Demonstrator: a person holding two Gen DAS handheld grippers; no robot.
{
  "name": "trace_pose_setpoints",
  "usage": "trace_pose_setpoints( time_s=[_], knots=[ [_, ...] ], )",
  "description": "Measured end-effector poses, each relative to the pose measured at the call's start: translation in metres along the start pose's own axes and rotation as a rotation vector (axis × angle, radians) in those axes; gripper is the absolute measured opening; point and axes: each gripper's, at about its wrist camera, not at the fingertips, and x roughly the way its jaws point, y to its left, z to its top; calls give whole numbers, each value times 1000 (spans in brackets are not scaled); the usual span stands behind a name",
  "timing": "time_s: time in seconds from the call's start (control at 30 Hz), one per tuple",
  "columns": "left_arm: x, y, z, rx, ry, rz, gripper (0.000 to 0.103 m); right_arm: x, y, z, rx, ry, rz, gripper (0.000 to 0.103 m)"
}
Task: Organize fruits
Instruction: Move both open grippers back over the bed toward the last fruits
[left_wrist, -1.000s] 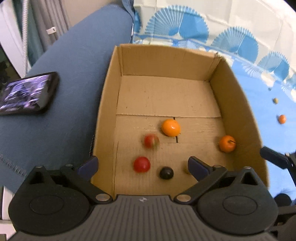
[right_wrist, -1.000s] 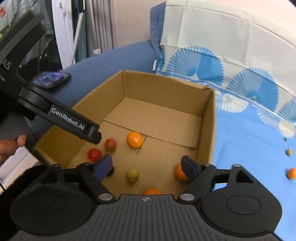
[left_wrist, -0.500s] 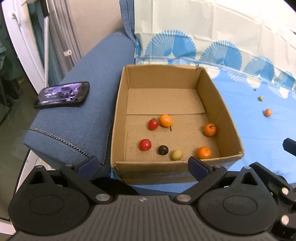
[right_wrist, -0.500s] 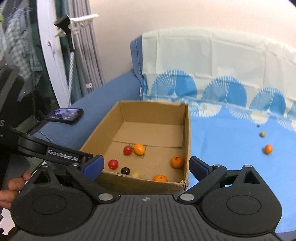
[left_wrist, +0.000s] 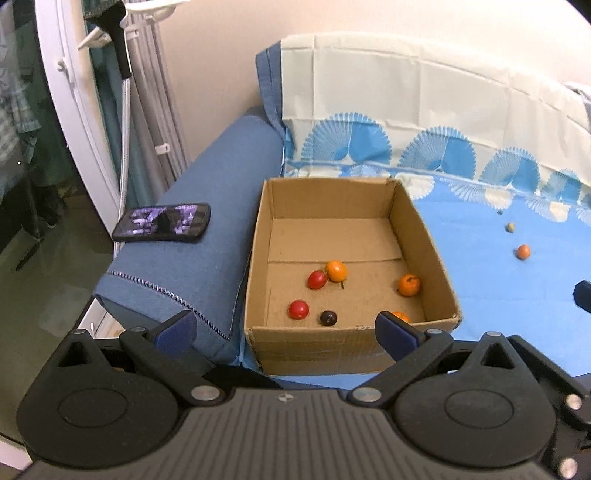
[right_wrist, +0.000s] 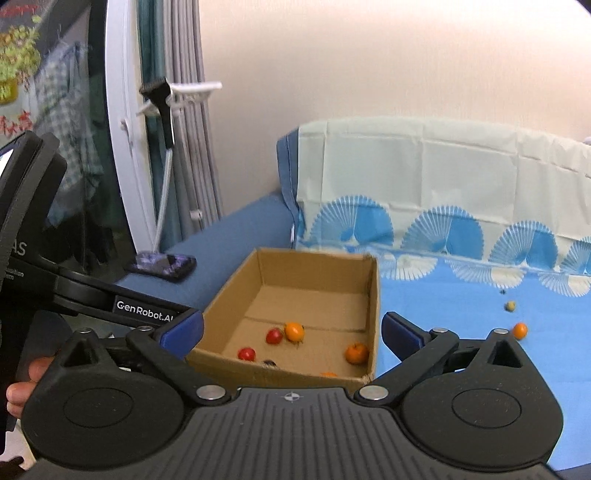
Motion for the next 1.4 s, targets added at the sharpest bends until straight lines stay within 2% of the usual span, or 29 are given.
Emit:
trace_pose_setpoints(
  time_s=[0.07, 0.27, 0.43, 0.63, 0.87, 1.03, 1.23, 1.4],
  knots=[
    [-9, 2, 0, -7, -27, 11, 103, -2, 2, 3, 5, 6, -5, 102],
    [-23, 0, 0, 5, -37, 26, 103, -17, -4, 0, 18, -31, 17, 102],
    [-22, -9, -2, 29, -18, 6, 103, -20, -8, 0, 25, -32, 11, 102],
    [-9, -14, 5, 24, 12, 17, 103, -16, -14, -1, 26, -28, 14, 102],
    [24, -28, 17, 44, 92, 29, 103, 5, -40, -4, 72, -14, 4, 102],
    [51, -55, 34, 68, 120, 8, 103, 25, -86, -11, 160, 10, -80, 102],
    [92, -104, 64, 117, 154, -51, 103, 52, -165, -28, 257, 39, -262, 102],
    [137, -150, 90, 150, 167, -86, 103, 90, -237, -39, 278, 66, -395, 102]
  ],
)
